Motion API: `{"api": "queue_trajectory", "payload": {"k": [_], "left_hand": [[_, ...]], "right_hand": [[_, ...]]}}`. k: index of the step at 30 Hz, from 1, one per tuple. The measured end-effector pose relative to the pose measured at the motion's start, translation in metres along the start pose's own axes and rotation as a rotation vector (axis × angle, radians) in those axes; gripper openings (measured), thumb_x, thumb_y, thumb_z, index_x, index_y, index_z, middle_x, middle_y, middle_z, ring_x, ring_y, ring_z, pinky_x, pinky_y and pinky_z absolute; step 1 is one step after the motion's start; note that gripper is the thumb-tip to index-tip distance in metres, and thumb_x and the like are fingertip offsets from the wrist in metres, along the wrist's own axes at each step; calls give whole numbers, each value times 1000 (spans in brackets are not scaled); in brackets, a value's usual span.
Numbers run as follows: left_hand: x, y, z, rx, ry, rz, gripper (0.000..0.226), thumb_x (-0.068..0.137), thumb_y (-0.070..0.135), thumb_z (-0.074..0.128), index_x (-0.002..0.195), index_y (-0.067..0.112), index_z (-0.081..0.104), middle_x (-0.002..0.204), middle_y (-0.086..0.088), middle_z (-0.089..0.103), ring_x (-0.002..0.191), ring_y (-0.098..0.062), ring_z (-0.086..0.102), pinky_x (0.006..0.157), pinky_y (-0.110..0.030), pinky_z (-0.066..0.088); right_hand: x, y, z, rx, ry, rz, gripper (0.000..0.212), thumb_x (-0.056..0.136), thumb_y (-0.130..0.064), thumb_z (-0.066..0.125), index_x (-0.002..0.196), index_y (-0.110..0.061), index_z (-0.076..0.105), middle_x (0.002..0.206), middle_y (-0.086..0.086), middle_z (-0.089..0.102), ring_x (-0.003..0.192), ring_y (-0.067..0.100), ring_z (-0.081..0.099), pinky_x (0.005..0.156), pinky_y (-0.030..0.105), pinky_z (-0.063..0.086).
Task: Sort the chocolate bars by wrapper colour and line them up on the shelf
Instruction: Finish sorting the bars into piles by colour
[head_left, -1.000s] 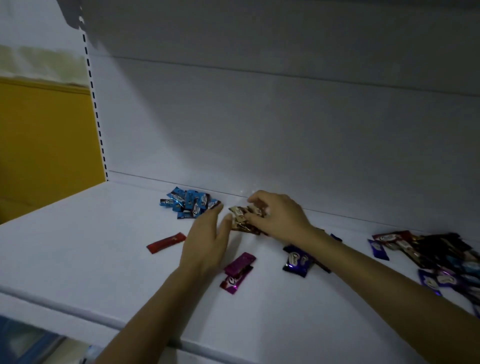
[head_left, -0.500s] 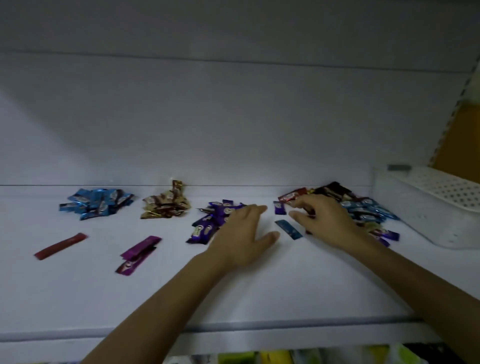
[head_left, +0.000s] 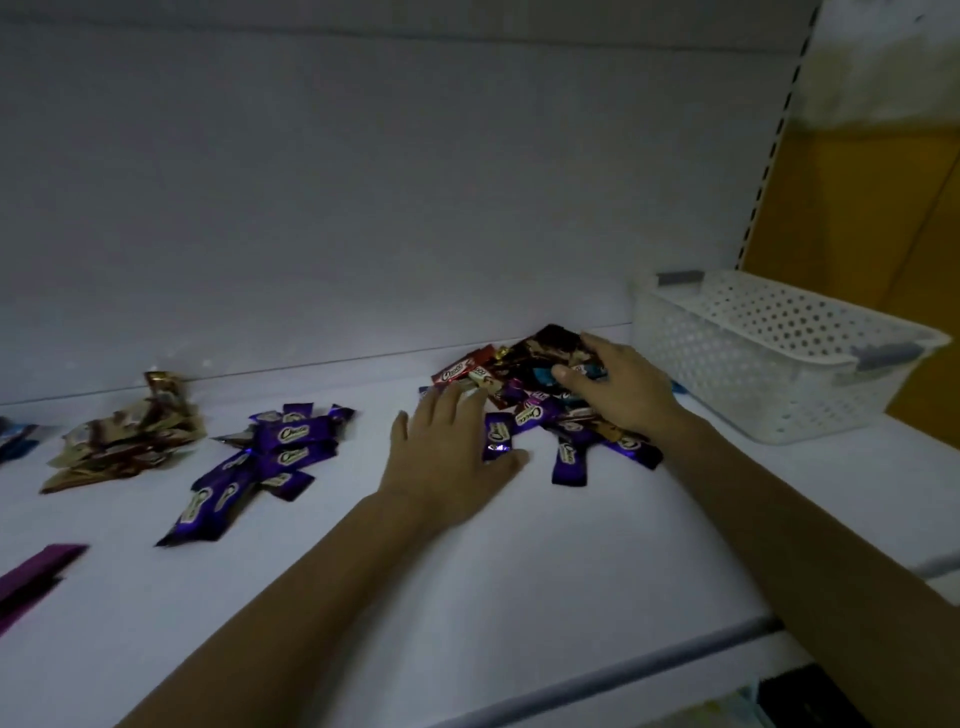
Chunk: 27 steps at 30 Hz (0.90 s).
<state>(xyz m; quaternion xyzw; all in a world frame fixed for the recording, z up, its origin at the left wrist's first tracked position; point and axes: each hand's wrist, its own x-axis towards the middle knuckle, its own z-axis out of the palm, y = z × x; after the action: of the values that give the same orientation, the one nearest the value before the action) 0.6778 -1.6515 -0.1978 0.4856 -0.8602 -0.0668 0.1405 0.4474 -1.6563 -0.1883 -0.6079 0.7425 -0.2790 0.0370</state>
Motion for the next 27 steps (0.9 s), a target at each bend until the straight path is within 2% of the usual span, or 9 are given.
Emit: {"api": "queue_trajectory", "payload": {"k": [2, 5, 8, 11, 13, 16, 21, 24, 27], "left_hand": [[14, -3, 4, -12, -26, -71, 95, 76, 83, 34, 151, 30, 8, 161, 2, 5, 148, -24, 0, 114, -59, 6], [36, -3, 3, -81, -53, -102, 116, 57, 95, 31, 151, 33, 3, 161, 4, -1, 148, -25, -2, 113, -62, 7], [52, 3, 3, -168, -22, -44, 121, 51, 97, 32, 150, 35, 2, 161, 6, 2, 147, -22, 4, 115, -59, 13], [60, 9, 9, -120, -29, 45, 120, 51, 98, 35, 151, 37, 5, 161, 5, 5, 147, -19, 6, 116, -54, 14], [62, 12, 12, -97, -29, 118, 118, 51, 96, 35, 150, 37, 9, 161, 4, 6, 147, -20, 10, 116, -50, 17], [60, 12, 11, -120, -3, 187, 115, 53, 94, 36, 150, 37, 13, 160, 6, 11, 145, -19, 16, 116, -48, 22], [52, 25, 17, -53, -73, 188, 126, 45, 103, 18, 150, 37, -4, 162, 2, 2, 148, -25, 6, 117, -53, 14], [49, 41, 24, -76, -101, 156, 125, 43, 100, 21, 147, 40, -15, 161, 0, -9, 147, -33, -8, 115, -61, 5], [51, 41, 25, -136, -61, 147, 123, 52, 95, 37, 149, 36, -11, 161, 1, -10, 147, -32, -7, 116, -59, 7]], "right_hand": [[-1, 4, 0, 56, -59, -39, 67, 79, -73, 48, 134, -34, 50, 136, 0, 54, 122, 21, 51, 101, 38, 40], [-4, -4, -5, 226, -76, -123, 50, 72, -77, 49, 100, -42, 70, 100, -11, 70, 95, 11, 64, 83, 31, 49], [-3, -11, -4, 293, -21, -231, 33, 86, -53, 55, 86, -27, 75, 80, -7, 70, 76, 10, 64, 75, 39, 52], [2, -10, -4, 251, 201, -185, 23, 95, -33, 51, 92, -20, 71, 89, -1, 68, 79, 16, 63, 79, 40, 50], [7, -3, -8, 58, 286, -36, 28, 97, -34, 44, 107, -19, 66, 101, 4, 66, 90, 23, 62, 86, 41, 47], [8, 5, -7, -95, 112, 148, 36, 95, -40, 46, 121, -18, 58, 114, 9, 63, 104, 29, 59, 92, 42, 45], [4, -9, 1, 306, 131, -9, 14, 87, -20, 66, 97, -13, 70, 99, -1, 68, 95, 15, 62, 86, 31, 50], [2, -18, 1, 530, 104, -44, 14, 90, -5, 59, 99, -7, 70, 98, 2, 69, 95, 13, 63, 86, 22, 51], [-1, -23, 2, 686, -45, -54, 25, 95, -1, 46, 105, -11, 67, 101, -3, 67, 96, 5, 62, 80, 10, 48]]}}
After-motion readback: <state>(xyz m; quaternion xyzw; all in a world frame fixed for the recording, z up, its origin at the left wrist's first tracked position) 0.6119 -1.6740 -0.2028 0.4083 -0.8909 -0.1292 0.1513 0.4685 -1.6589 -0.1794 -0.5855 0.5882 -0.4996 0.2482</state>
